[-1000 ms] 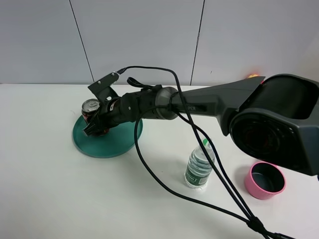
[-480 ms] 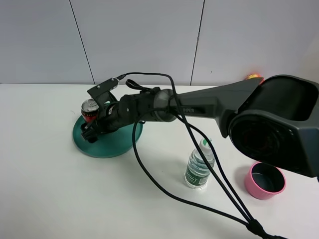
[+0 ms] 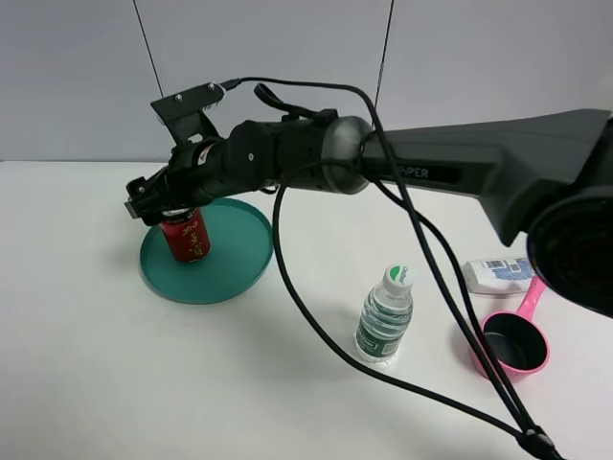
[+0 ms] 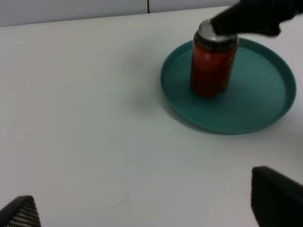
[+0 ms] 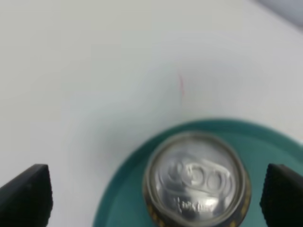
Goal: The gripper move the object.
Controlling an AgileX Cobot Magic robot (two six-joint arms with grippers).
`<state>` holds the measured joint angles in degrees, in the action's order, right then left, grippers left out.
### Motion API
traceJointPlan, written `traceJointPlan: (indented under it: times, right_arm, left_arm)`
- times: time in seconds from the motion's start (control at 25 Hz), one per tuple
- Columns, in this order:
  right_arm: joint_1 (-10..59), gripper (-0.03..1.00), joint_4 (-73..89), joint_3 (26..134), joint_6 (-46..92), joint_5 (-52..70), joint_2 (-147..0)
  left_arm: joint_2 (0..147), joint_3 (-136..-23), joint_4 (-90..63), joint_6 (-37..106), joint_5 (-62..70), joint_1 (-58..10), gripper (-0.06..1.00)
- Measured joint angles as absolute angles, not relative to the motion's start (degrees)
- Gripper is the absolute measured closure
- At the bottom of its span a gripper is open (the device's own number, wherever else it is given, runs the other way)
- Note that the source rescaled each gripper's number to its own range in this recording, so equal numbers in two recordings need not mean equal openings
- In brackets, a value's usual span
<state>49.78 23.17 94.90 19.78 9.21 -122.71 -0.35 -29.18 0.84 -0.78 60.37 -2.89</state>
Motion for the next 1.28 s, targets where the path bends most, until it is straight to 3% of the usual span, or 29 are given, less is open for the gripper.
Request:
traceJointPlan:
  times: [0.32,0.64,0.8,1.0,1.12,1.28]
  right_arm:
    - [47.6,0.29,22.5,91.8,18.9,8.4,-109.2]
    - [37.3,0.29,19.9,70.9,17.5,3.5,-84.5]
    - [27.7,0.29,19.5,57.9,15.9,3.6,-69.7]
    - [9.0,0.29,19.1,45.0,15.4,9.1,-50.3]
    - [-2.3,0.29,17.3,41.2,13.8,15.7,-39.1]
    - [-10.4,0.29,16.6,39.9,9.9,24.0,-29.6]
  left_arm:
    - [-0.3,-29.2,0.8,-0.8,60.4,-2.9,-0.06]
    - [-0.3,-29.2,0.8,-0.8,60.4,-2.9,-0.06]
    - [-0.3,-29.2,0.8,-0.8,60.4,-2.9,-0.06]
    - [-0.3,-29.2,0.8,-0.8,60.4,-2.9,-0.06]
    - [-0.3,-29.2,0.8,-0.8,60.4,-2.9,-0.06]
    - [-0.3,-29.2,0.8,-0.8,60.4,-2.9,-0.06]
